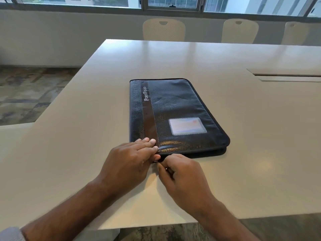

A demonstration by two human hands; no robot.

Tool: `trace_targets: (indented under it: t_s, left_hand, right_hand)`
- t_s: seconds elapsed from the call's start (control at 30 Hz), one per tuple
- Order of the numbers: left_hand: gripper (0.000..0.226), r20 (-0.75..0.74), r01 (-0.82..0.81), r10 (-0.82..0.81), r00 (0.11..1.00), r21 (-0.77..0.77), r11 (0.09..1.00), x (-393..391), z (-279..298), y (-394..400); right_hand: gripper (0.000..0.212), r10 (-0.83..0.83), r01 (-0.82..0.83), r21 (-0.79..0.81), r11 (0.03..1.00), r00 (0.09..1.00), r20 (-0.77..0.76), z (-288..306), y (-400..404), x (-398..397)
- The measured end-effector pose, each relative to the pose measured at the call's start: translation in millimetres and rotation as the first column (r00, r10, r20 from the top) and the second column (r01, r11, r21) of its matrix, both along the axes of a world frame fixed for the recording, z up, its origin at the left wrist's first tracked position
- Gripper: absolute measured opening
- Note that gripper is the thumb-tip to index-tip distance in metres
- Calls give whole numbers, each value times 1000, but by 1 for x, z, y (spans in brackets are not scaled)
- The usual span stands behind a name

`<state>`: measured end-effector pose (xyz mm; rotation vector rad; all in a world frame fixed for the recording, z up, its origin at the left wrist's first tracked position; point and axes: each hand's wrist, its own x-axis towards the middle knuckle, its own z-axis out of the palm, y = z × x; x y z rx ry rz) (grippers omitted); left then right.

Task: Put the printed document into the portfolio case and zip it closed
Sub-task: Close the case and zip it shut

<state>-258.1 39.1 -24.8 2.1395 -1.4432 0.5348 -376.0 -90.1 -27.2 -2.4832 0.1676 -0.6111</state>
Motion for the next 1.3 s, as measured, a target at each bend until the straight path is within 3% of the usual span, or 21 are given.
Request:
trace_targets:
  t_s: [0.33, 0.7, 0.93, 1.17, 1.3]
  left_hand:
    - [31, -35, -45, 44, 998, -6, 999, 4, -2, 11]
    - [33, 53, -33, 30, 998, 49, 998, 3, -2, 11]
    - [24, 40, -81, 75, 996, 191, 978, -8, 13, 1]
    - [55, 56, 116, -139, 989, 300, 947, -11, 19, -57]
    - [57, -43, 101, -92, 995, 348, 932, -10, 17, -82]
  right_hand:
    - [34, -207, 206, 28, 978, 978, 3, 0, -24, -15]
    - [30, -401, 401, 11, 916, 916, -3, 0, -76, -44]
    - [26, -390, 390, 16, 921, 921, -20, 0, -91, -52]
    - [28, -375, 374, 56, 926, 927, 2, -2, -87, -51]
    - [29, -391, 389, 57, 920, 920, 34, -1, -88, -50]
